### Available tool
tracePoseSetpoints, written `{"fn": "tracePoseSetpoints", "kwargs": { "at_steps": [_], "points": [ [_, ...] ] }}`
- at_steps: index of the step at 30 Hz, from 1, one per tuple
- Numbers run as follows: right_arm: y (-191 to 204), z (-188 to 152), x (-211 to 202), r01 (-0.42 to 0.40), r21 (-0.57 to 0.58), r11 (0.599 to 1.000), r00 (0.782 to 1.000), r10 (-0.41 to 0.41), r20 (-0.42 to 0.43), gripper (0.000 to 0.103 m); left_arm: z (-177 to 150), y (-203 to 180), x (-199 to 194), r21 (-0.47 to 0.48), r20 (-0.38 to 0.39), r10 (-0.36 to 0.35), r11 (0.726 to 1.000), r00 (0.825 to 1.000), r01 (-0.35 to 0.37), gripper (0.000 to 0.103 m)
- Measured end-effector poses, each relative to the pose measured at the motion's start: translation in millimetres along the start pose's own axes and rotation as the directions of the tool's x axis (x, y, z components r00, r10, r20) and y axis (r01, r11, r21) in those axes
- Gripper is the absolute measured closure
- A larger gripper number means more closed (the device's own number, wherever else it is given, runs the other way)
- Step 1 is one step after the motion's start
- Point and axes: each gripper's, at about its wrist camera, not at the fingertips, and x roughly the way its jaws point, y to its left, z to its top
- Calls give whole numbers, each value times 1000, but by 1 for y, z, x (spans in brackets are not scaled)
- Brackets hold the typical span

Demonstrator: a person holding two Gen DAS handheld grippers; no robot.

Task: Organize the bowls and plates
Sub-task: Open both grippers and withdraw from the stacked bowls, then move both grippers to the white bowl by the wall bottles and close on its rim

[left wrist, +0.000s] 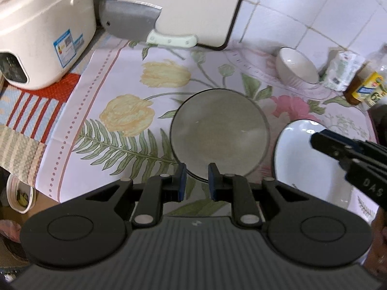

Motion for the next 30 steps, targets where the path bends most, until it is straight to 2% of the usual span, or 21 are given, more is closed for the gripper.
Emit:
{"fn": "tracePoseSetpoints", "kwargs": {
  "at_steps": [9,15,19,24,27,30],
  "points": [
    [-31,1,-65,66,-62,996,994,-61,88,69,-1,-39,-37,102,35,-14,995,999,11,84],
    [-39,3,-95,74,-116,991,992,-61,114,68,2,-66,-48,156,33,-36,987,999,30,79],
    [-39,3,-113,79,-158,984,988,-56,143,59,5,-85,-53,194,48,-38,981,998,28,74],
    [-44,4,-126,84,-188,978,983,-51,175,46,8,-104,-57,222,70,-56,974,996,39,62],
    [-52,4,-129,84,-200,976,980,-45,193,38,10,-116,-56,239,86,-65,970,994,43,61],
    [-61,4,-128,83,-220,972,978,-37,207,34,14,-126,-52,255,102,-80,966,992,52,58]
  ]
}}
